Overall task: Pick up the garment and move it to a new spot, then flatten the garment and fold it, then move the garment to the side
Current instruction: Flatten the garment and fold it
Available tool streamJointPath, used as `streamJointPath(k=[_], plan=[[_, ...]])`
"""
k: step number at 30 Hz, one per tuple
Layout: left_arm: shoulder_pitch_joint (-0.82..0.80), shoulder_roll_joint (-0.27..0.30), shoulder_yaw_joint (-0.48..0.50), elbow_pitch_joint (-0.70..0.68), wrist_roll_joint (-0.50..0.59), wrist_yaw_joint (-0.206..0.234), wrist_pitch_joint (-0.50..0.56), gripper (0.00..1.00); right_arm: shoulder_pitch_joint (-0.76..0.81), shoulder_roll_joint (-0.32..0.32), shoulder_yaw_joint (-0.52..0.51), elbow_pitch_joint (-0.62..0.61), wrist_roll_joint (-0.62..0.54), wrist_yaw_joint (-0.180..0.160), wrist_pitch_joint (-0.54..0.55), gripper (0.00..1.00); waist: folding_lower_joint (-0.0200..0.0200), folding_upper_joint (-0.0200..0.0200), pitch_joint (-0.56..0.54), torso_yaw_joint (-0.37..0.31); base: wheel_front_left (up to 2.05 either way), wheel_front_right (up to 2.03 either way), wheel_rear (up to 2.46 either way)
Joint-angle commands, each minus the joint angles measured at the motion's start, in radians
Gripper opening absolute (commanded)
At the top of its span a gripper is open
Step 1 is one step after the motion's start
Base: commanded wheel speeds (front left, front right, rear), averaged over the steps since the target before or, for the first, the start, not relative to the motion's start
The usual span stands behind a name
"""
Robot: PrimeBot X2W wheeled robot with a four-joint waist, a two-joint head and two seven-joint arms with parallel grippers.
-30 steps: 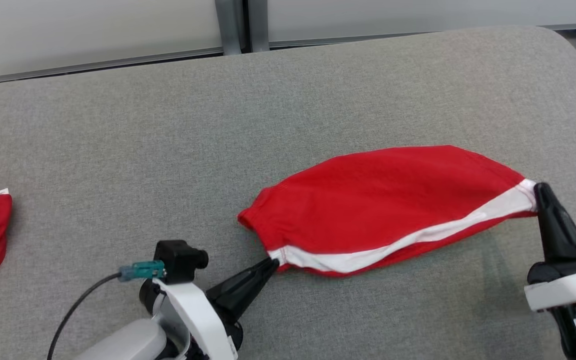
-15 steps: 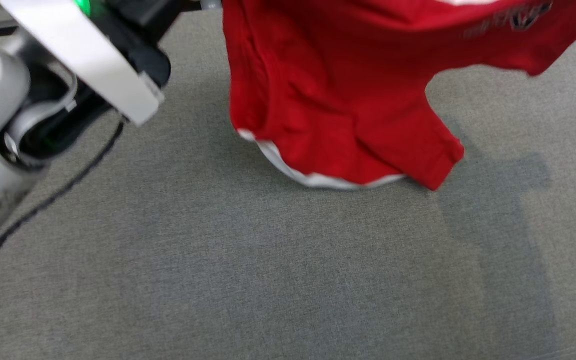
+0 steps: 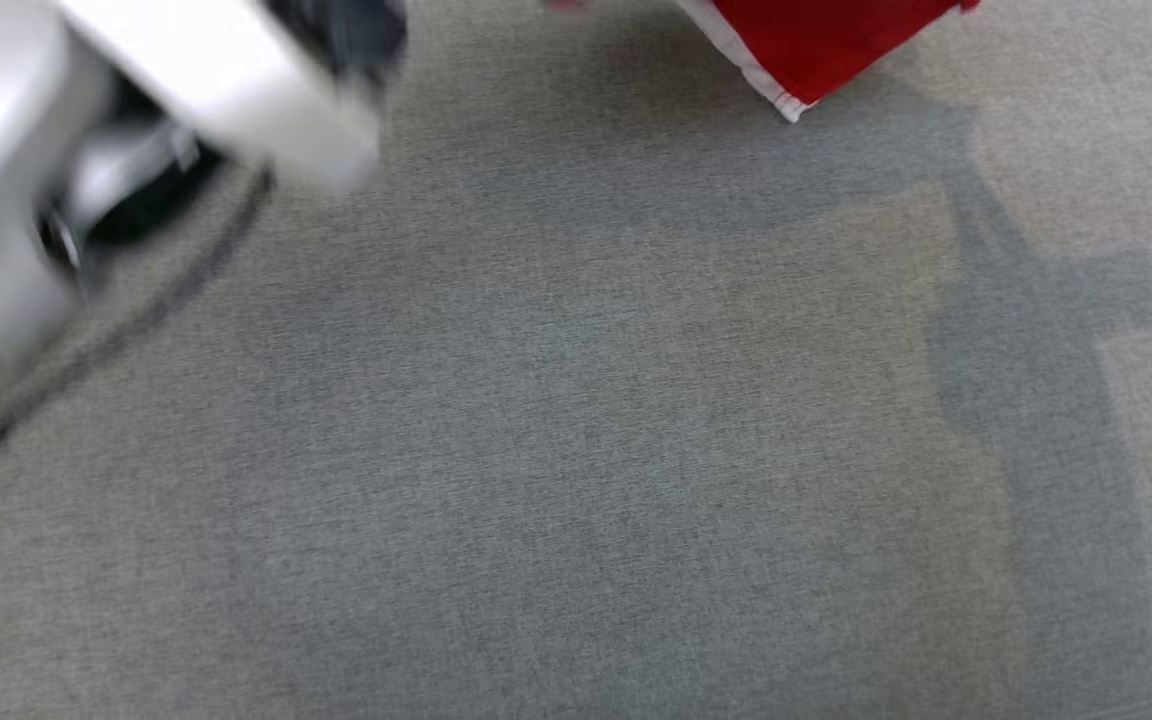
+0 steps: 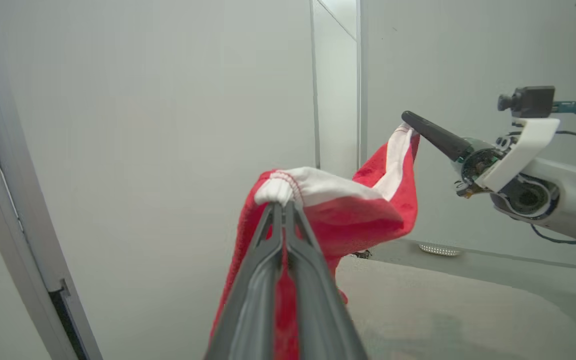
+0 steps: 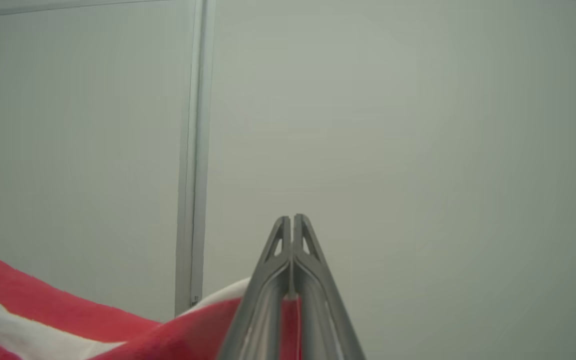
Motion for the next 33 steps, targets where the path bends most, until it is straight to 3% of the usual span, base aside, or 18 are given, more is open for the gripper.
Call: streamJointPath(k=[1,6,9,10,19,23,28,33], plan=[[0.074,0.034,-0.038,-0.035,-0.026,0.0,-0.011,0.0,0.088,0.005,-0.018,-0.028,-0.008,-0.001,-0.001,0.0,-0.0001,0.0,-0.008,0.011,0.0,0.0,0.0],[0.344,0.151,-0.124,-0.178,-0.122,0.004,-0.04,0.0,0.413,0.039,-0.099,-0.123,0.015,-0.001,-0.001,0.0,-0.0001,0.0,-0.048,0.026,0.0,0.0,0.0],[0.504,0.213,-0.148,-0.278,-0.164,0.045,-0.053,0.0,0.596,0.054,-0.126,-0.184,0.028,-0.001,-0.001,0.0,-0.0001,0.0,-0.076,0.026,0.0,0.0,0.0],[0.504,0.213,-0.148,-0.278,-0.164,0.045,-0.053,0.0,0.596,0.054,-0.126,-0.184,0.028,-0.001,-0.001,0.0,-0.0001,0.0,-0.076,0.026,0.0,0.0,0.0],[0.838,0.321,-0.154,-0.569,-0.186,0.199,-0.07,0.0,0.979,0.073,-0.186,-0.363,0.066,-0.001,-0.001,0.0,-0.0001,0.0,-0.13,0.042,0.0,0.0,0.0],[0.892,0.343,-0.155,-0.653,-0.196,0.229,-0.07,0.0,1.045,0.056,-0.201,-0.415,0.061,-0.001,-0.001,0.0,-0.0001,0.0,-0.136,0.056,0.0,0.0,0.0],[0.899,0.283,-0.101,-0.626,-0.284,0.189,-0.07,0.0,0.965,0.032,-0.182,-0.366,0.041,-0.001,0.041,0.0,-0.0001,0.0,-0.122,0.082,0.0,0.0,0.0],[0.876,0.193,-0.035,-0.488,-0.473,0.066,-0.054,0.0,0.756,0.003,-0.089,-0.225,0.017,-0.001,0.119,0.0,-0.0001,0.0,-0.083,0.117,0.0,0.0,0.0]])
